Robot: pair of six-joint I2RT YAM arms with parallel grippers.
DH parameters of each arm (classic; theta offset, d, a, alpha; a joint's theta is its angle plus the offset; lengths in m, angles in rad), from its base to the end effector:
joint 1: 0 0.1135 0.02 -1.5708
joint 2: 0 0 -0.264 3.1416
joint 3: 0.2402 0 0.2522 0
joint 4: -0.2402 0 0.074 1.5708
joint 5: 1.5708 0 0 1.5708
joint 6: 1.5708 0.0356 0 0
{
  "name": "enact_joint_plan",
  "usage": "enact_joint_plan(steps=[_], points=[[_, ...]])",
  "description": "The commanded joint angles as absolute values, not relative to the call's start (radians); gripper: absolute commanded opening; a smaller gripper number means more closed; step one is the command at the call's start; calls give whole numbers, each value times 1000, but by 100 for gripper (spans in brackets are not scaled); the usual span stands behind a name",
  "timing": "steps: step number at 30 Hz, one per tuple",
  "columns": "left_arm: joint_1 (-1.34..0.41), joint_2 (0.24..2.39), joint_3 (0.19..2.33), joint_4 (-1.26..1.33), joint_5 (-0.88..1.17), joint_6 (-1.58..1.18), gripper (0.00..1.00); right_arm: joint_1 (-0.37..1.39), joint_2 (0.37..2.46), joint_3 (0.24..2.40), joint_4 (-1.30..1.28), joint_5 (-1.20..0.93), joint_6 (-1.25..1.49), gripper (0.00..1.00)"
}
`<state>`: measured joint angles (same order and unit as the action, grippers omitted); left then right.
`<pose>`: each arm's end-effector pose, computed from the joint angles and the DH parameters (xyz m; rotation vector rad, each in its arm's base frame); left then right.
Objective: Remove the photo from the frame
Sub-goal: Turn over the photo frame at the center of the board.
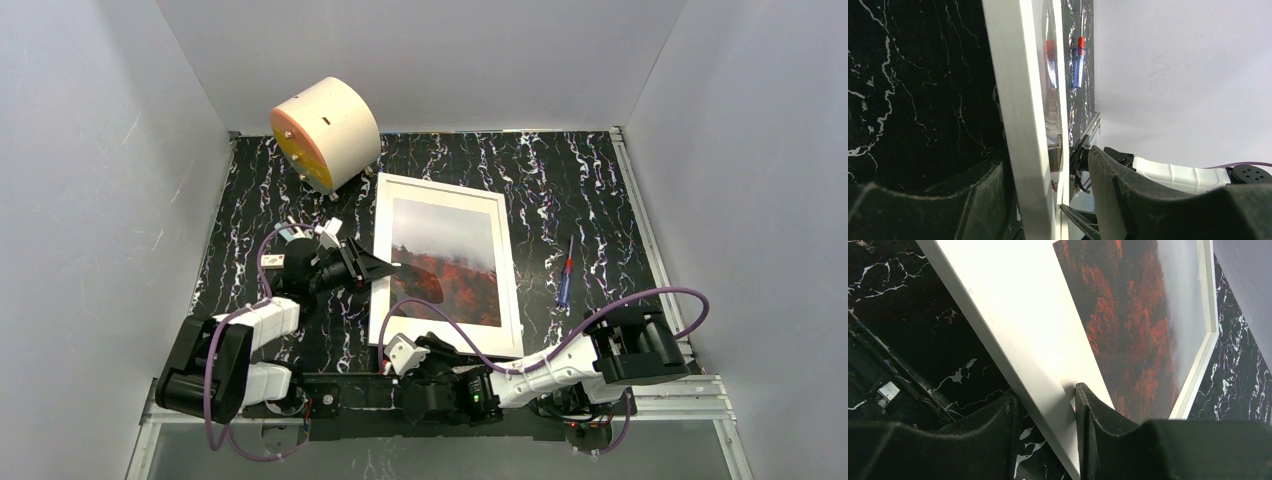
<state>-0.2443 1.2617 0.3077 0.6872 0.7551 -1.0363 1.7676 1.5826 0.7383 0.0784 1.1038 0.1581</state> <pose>0.2141 -0.0785 0.1735 -0.2111 2.0620 -1.5357 -0.0266 0.2961 0.1718 -0.9844 1.6113 -0.0042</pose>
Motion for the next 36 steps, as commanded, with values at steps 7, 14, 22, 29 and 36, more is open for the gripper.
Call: enact_joint_plan(steps=[7,14,22,29,36], points=[[-248,1328,365,747,762,-1023,48,1771,1544,760,214,1099,273,33],[-253,1349,374,747,767,-1017,34,1771,1543,761,219,1101,266,33],[-254,1339,385,732,782,-1006,14,1770,1541,765,210,1096,271,33],[-254,1245,535,355,695,-817,1,1770,1492,782,172,1057,303,45],[-254,1178,757,-9,553,-659,0,1774,1382,796,163,942,356,56]])
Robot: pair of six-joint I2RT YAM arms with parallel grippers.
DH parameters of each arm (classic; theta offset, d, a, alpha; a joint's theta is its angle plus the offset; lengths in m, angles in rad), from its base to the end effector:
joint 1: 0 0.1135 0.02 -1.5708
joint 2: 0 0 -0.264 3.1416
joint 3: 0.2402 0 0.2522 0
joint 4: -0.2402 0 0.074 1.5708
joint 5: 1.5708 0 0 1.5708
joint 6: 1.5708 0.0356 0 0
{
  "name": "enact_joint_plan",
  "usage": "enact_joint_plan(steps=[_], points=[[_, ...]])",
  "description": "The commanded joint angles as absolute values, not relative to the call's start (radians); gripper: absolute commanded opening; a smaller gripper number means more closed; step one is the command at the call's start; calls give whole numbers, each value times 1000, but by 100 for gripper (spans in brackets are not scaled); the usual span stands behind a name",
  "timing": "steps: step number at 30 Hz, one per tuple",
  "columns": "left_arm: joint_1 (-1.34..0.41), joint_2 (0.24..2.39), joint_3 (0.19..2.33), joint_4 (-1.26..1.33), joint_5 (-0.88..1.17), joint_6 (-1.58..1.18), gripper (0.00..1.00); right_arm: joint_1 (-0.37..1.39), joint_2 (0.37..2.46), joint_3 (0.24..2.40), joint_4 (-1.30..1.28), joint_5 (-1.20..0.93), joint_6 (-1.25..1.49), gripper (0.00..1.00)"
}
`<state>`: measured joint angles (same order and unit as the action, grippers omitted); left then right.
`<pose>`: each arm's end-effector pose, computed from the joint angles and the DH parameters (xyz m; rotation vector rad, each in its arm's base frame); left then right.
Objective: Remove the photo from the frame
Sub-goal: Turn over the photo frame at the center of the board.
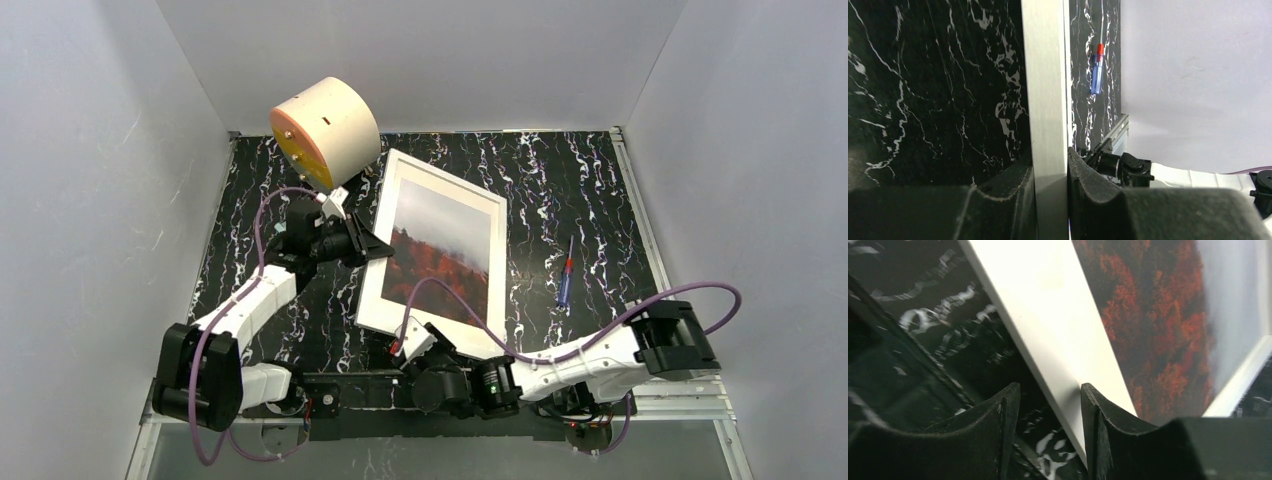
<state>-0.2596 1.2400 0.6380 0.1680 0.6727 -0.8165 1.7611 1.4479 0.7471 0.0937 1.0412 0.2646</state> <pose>0.2480 -0.0888 0.2311 -0.1274 2.1667 -1.3293 -0.0245 0.2897 0.2109 -0.8253 1.6788 0.2510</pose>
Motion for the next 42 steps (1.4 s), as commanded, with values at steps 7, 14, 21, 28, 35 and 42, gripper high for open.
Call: enact_joint_plan(steps=[7,14,21,28,35,42], points=[[-254,1174,887,-180,482,-585,0,1776,1275,783,184,931,374,64],[-255,1164,957,-297,395,-519,0,1737,1170,772,119,940,448,72],[-254,1162,1004,-351,360,-507,0,1528,1118,735,-1,668,611,73],[-255,1172,1057,-385,344,-549,0,1536,1061,648,209,509,397,81],[-257,1163,1083,-416,331,-591,0,1580,1237,791,155,640,236,83],[-262,1155,1079,-440,305,-621,0,1643,1424,916,248,846,29,83]])
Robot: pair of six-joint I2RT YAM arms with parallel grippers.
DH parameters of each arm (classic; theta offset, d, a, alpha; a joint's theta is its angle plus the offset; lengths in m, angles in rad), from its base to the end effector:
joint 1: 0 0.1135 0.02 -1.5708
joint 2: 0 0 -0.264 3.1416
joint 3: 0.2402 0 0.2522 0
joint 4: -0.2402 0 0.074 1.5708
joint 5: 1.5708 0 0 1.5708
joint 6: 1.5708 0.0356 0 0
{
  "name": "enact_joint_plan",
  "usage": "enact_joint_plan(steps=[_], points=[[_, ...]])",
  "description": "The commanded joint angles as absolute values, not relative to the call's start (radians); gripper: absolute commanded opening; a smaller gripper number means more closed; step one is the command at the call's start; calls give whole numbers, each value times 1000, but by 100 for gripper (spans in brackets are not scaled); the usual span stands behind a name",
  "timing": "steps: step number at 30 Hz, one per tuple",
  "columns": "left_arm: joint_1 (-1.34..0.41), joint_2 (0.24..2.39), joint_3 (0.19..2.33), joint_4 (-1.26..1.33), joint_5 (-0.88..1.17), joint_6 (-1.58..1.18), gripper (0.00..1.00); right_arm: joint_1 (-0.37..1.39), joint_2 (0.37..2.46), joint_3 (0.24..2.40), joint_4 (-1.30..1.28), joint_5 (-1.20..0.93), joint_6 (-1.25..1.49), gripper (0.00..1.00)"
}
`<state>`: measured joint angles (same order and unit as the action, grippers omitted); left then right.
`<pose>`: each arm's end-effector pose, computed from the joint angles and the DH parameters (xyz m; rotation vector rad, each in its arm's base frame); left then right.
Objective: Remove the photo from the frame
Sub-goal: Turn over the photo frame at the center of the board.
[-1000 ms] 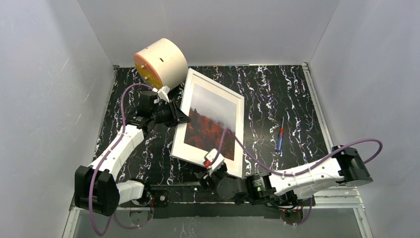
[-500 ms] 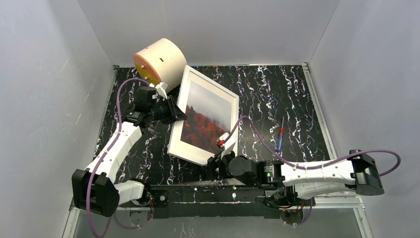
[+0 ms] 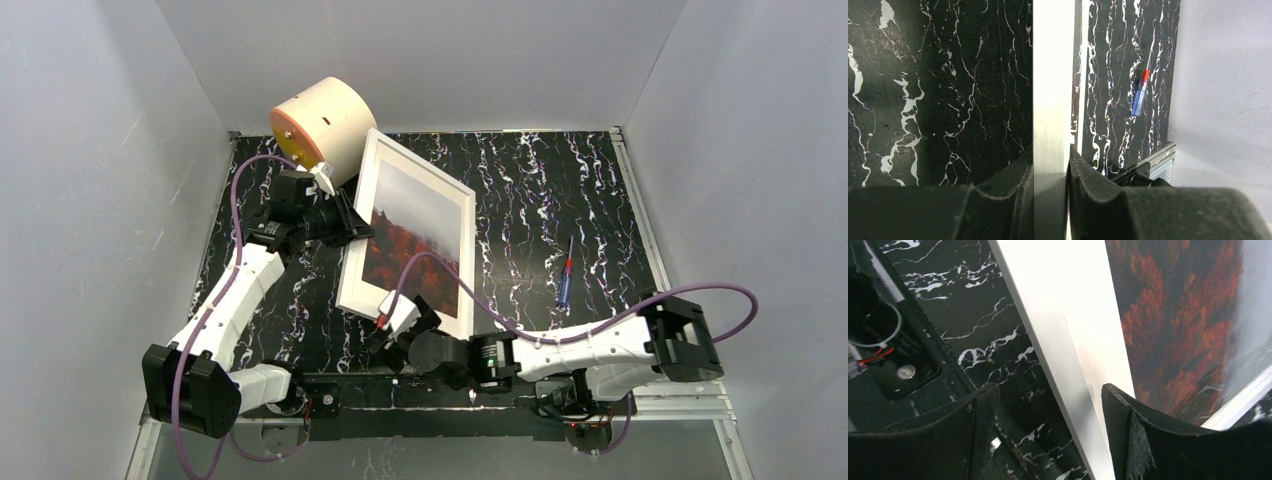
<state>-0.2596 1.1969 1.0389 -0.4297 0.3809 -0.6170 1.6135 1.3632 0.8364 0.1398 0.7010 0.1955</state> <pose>0.2518 -0.0806 0.3206 -0.1709 2.2490 -0.9014 0.0101 0.3019 0.2623 -0.8577 1.6971 0.5587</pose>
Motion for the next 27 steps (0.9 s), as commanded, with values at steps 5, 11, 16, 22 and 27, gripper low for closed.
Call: enact_joint_plan(steps=[5,11,16,22,27], points=[[-262,1152,1082,-452,307,-637,0,1672,1588,994,308,1081,-123,80],[-262,1148,1093,-471,307,-635,0,1672,1652,993,416,1176,-223,69],[-262,1144,1084,-476,308,-629,0,1672,1644,973,502,1183,-287,56],[-263,1130,1093,-481,303,-620,10,1671,1633,970,506,1202,-250,39],[-263,1126,1110,-482,311,-612,34,1672,1576,954,424,1186,-97,29]])
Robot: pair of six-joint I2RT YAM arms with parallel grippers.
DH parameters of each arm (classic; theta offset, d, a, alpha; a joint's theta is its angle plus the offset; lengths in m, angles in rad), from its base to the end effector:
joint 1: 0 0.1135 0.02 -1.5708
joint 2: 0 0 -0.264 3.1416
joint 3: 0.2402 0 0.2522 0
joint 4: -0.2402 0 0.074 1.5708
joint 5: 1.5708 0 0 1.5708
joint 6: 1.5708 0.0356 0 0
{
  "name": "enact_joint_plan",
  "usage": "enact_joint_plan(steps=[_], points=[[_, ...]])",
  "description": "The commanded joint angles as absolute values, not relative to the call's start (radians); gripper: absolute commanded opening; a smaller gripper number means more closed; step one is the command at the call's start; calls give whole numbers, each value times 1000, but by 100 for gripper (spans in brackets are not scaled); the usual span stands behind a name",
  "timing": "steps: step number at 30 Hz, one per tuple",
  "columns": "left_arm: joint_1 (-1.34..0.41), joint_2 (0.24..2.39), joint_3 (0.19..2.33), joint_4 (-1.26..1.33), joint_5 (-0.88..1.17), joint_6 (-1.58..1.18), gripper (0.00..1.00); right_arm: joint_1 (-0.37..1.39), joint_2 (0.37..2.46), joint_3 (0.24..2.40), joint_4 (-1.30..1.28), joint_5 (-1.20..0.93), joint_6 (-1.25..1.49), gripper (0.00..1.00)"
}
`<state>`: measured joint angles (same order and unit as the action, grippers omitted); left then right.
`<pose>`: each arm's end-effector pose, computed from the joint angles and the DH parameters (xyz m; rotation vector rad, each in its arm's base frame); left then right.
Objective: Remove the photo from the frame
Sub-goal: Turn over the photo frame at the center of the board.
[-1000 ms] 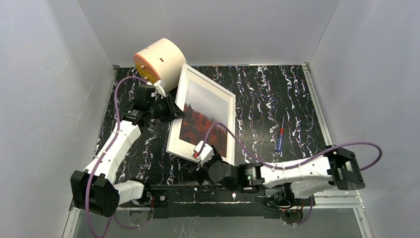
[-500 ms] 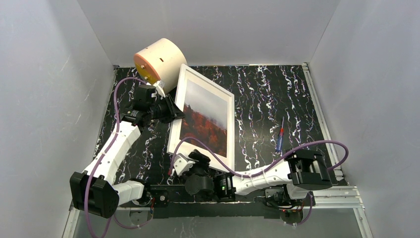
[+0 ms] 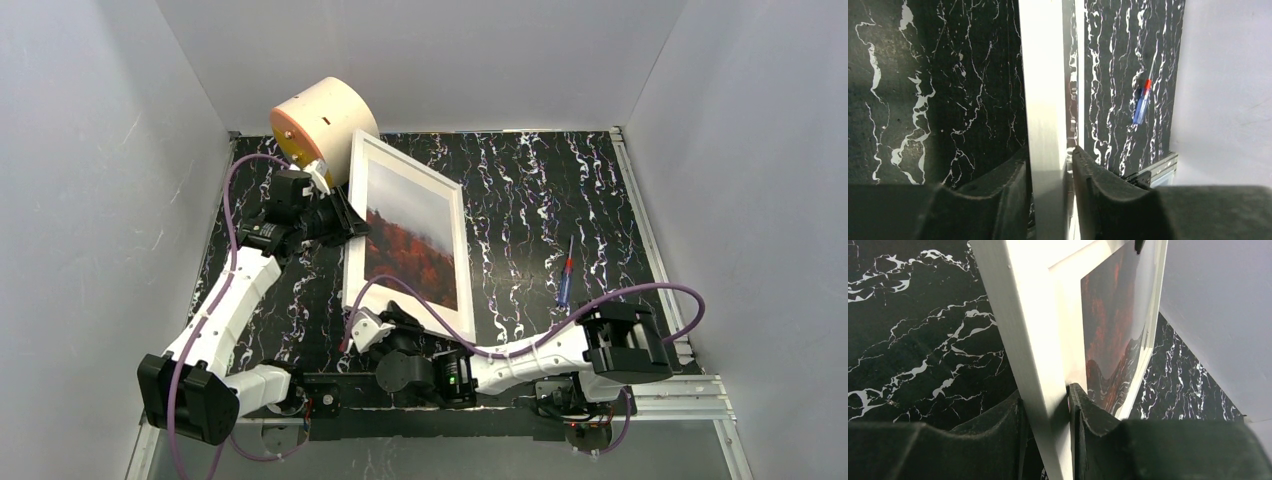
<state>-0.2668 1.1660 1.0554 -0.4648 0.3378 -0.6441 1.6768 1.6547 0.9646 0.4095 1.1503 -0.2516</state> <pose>0.2442 -0.0790 0.3302 -0.2158 2.2346 -0.8766 -0.0052 0.3557 0.2424 -0.8226 1.4695 0.0022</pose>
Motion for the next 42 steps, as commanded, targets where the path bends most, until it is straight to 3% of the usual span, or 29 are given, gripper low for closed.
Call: enact_joint_plan(steps=[1,10,20,31,42], points=[[-263,1127,1112,-481,314,-612,43,1672,1565,950,410,1192,-62,28],[-262,1083,1134,-405,325,-620,98,1672,1438,895,313,1198,179,18],[-262,908,1108,-328,100,-711,98,1659,1213,769,189,1204,542,15],[-263,986,1058,-308,229,-706,98,1656,1032,681,117,1191,717,13],[-262,1066,839,-182,349,-702,99,1656,977,589,137,1166,853,12]])
